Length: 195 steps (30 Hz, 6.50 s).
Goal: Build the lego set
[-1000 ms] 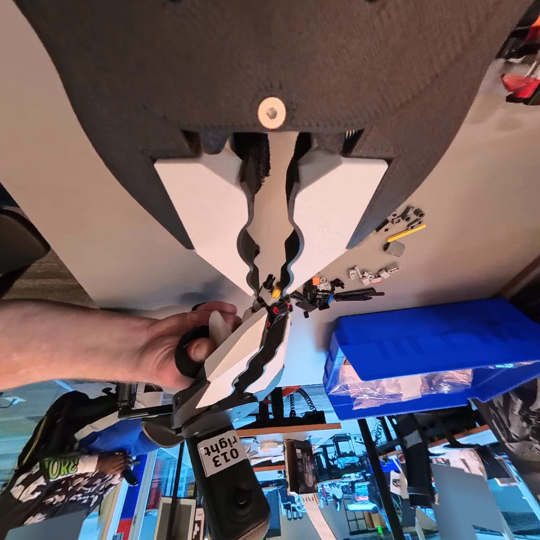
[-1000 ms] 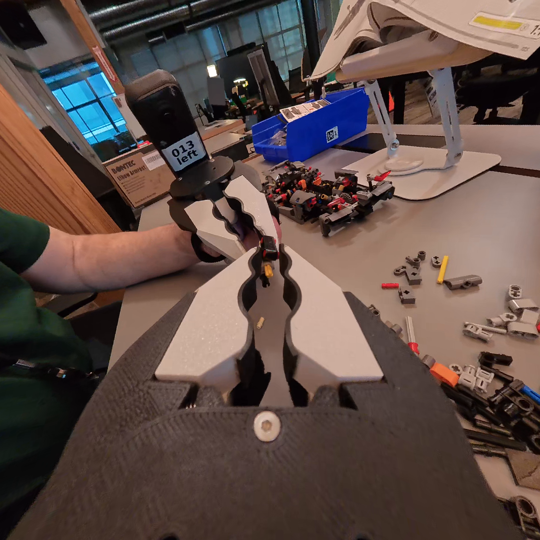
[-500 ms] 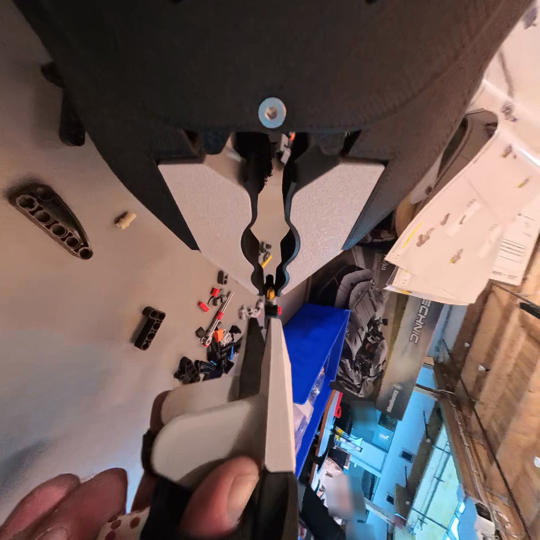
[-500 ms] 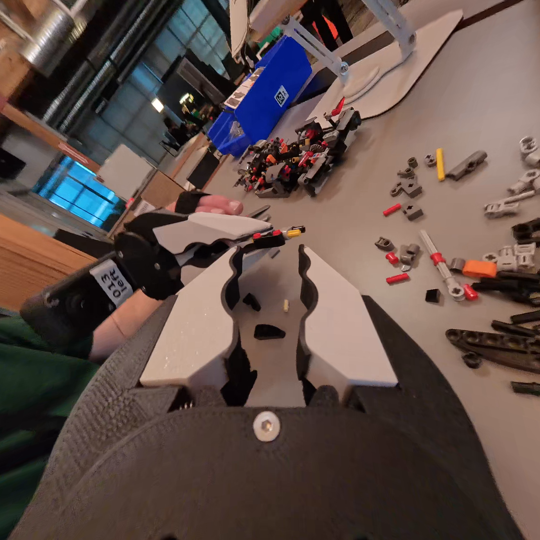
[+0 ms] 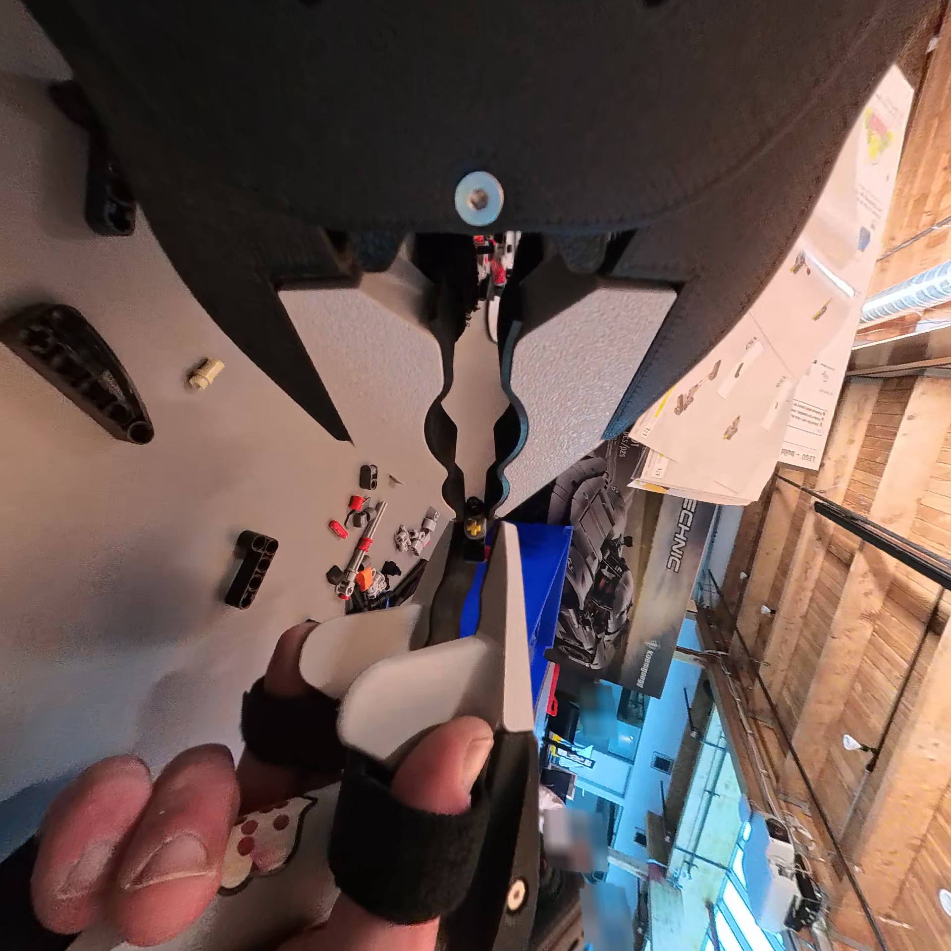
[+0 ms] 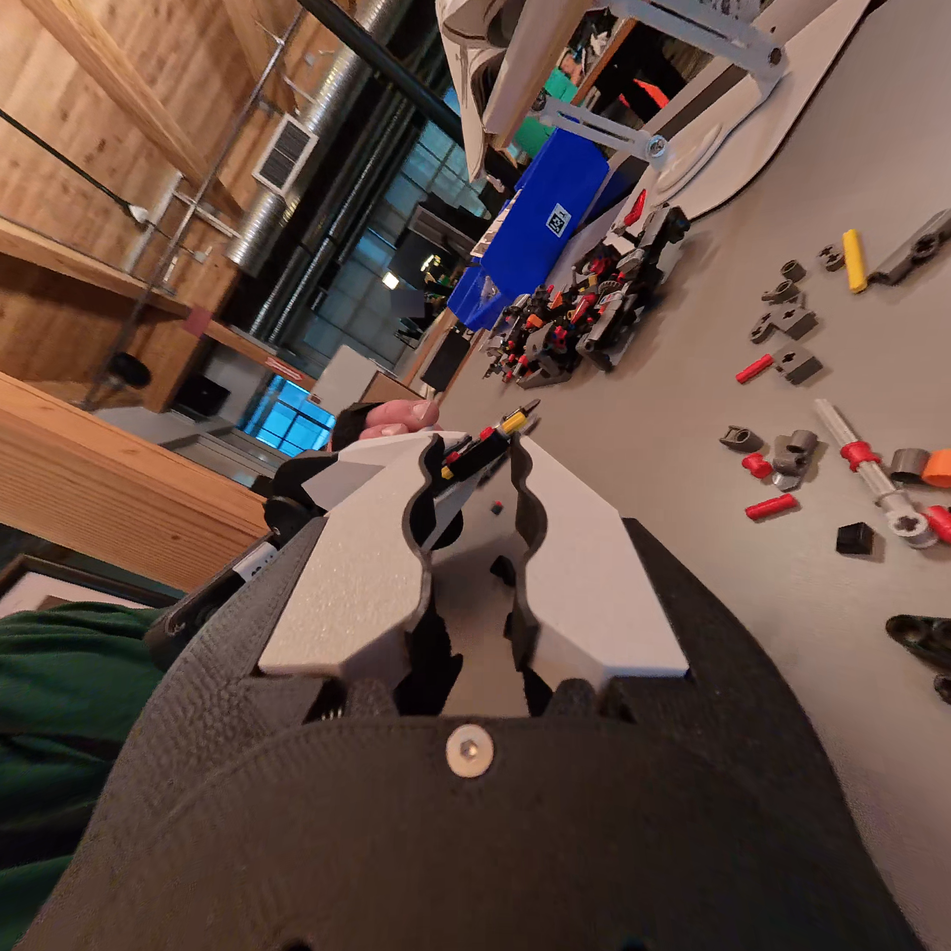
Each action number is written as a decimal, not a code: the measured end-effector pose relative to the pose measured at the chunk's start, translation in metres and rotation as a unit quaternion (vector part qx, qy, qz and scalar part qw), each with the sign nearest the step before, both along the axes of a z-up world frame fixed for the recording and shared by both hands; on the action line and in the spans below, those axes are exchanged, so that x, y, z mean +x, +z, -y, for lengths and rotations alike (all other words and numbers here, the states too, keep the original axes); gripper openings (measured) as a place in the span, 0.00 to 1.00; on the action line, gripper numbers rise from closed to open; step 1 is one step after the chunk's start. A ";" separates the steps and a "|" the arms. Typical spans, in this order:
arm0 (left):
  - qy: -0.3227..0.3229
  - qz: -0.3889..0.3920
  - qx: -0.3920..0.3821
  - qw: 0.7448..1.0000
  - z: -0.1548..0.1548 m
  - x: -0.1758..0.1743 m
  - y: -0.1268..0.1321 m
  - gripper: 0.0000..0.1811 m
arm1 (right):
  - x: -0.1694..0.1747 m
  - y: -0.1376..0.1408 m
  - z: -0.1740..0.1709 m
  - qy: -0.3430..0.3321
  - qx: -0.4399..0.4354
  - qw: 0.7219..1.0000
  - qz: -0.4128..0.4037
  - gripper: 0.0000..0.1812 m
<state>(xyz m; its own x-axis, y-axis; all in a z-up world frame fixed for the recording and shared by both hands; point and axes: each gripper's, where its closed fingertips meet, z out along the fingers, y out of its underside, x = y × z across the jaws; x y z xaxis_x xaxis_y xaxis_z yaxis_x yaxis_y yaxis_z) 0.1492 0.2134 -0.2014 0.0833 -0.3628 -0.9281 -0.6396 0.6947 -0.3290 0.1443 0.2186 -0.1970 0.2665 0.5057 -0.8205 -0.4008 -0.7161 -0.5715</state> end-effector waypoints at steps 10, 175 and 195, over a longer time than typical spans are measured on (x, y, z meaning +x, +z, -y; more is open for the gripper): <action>-0.014 0.014 -0.034 0.999 0.001 0.002 -0.003 0.07 | 0.004 0.001 0.000 0.000 0.032 0.999 0.011 0.08; -0.092 -0.240 -0.331 0.908 0.005 -0.036 -0.070 0.19 | 0.027 -0.060 0.018 0.037 0.301 0.840 0.451 0.03; -0.135 -0.300 -0.295 0.897 0.010 -0.012 -0.088 0.26 | 0.034 -0.054 0.017 0.022 0.294 0.851 0.436 0.03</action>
